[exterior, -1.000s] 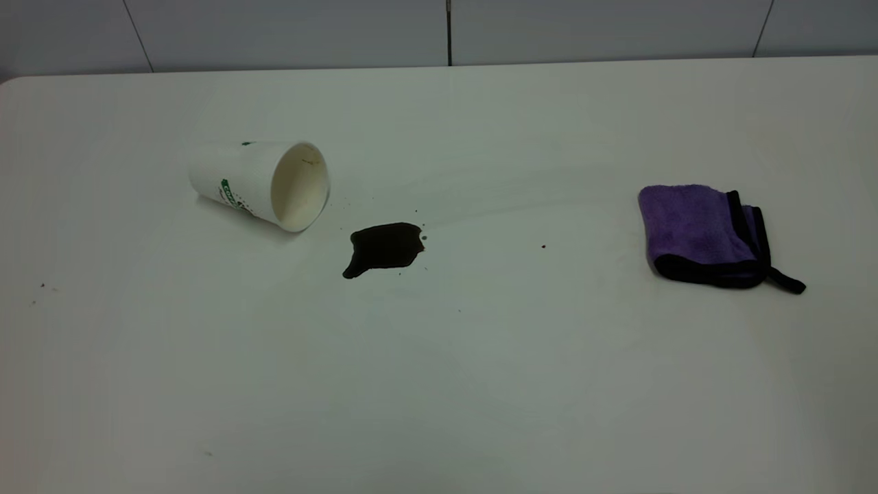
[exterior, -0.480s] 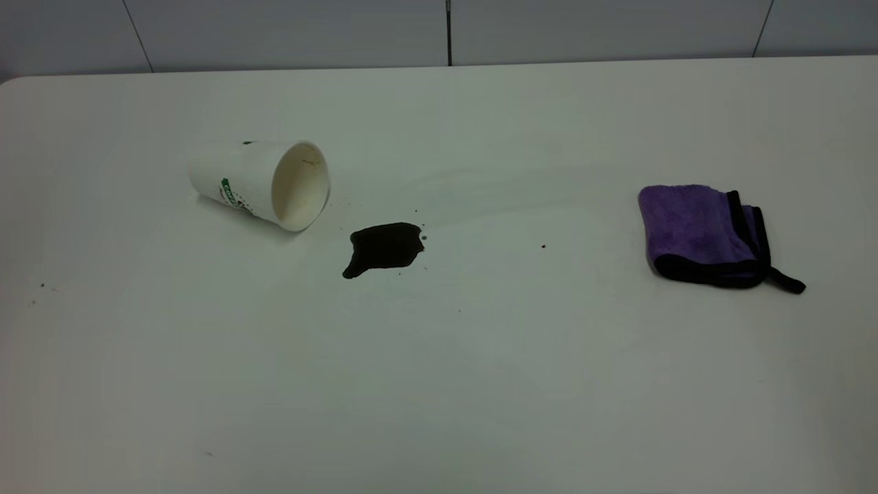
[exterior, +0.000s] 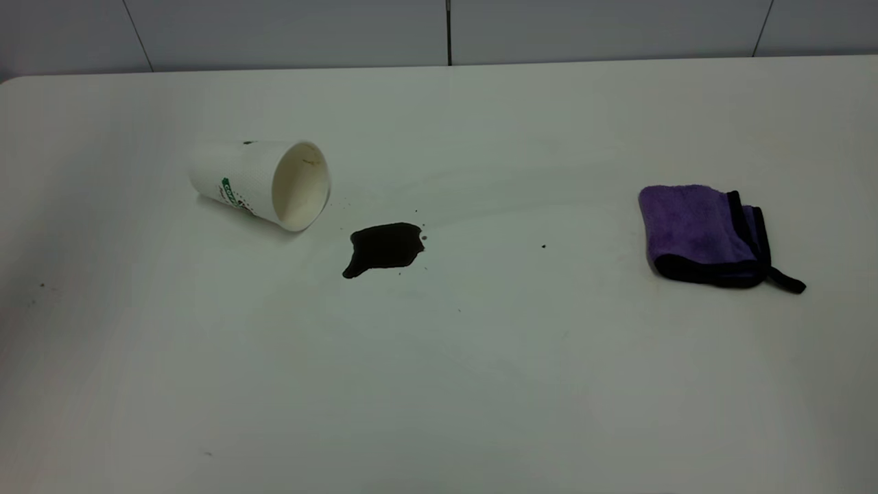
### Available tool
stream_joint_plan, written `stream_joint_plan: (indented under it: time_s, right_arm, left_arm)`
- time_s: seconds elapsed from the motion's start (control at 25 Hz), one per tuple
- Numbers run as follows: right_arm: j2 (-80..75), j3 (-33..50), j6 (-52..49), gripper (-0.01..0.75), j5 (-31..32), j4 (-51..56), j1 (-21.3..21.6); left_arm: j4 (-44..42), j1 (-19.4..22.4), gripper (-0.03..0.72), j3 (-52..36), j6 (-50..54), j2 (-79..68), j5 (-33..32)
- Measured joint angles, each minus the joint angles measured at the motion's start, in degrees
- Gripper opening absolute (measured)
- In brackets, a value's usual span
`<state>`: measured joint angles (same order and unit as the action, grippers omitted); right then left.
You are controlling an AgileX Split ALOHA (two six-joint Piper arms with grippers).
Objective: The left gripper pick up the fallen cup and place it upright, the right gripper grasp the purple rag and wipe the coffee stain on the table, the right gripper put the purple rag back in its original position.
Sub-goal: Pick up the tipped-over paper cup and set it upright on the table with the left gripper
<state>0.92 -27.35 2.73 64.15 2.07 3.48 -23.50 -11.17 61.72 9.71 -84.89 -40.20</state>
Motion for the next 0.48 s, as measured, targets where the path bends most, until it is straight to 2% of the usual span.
stream_joint_plan:
  time_s: [0.24, 0.48]
  right_arm:
    - [0.0, 0.0, 0.0, 0.592, 0.0, 0.0, 0.0]
    - [0.0, 0.0, 0.0, 0.592, 0.0, 0.0, 0.0]
  left_arm:
    - [-13.9, -12.2, 0.703, 9.7, 13.4, -17.3, -3.0]
    - [-21.0, -19.9, 0.700, 18.1, 18.3, -31.2, -3.1]
